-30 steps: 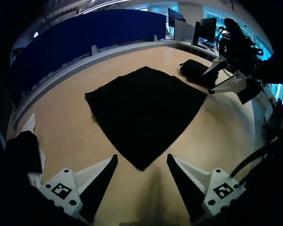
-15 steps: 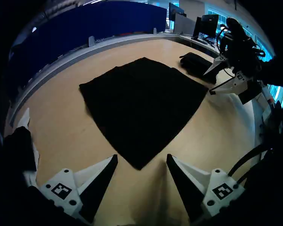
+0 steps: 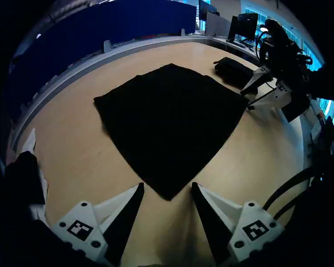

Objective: Fold towel

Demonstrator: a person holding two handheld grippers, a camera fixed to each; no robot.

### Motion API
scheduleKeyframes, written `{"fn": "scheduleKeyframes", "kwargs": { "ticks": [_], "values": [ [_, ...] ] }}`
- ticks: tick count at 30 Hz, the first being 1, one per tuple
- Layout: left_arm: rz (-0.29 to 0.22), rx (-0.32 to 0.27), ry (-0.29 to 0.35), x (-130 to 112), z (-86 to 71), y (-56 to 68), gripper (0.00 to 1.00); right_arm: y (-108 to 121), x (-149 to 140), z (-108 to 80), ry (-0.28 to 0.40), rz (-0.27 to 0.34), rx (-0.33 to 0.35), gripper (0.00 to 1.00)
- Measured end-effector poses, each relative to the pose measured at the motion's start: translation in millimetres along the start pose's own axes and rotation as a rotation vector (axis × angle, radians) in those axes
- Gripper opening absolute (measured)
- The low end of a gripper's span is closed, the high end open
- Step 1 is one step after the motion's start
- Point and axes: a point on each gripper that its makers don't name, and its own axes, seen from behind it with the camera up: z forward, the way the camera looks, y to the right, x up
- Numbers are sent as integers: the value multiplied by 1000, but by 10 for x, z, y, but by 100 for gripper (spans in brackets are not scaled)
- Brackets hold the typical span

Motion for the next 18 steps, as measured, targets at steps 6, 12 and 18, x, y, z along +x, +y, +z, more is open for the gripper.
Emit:
{"fn": "scheduleKeyframes", "kwargs": {
  "ticks": [6,12,18],
  "values": [
    [3,0,-8,0,-4,6,63,12,0,-3,0,-5,-12,56],
    [15,-5,-14,12,-11,15,52,9,-4,11,3,-4,-14,42],
    [9,-1,-18,25,-3,-11,33,-7,15,1,5,-1,-12,30]
  ]
}}
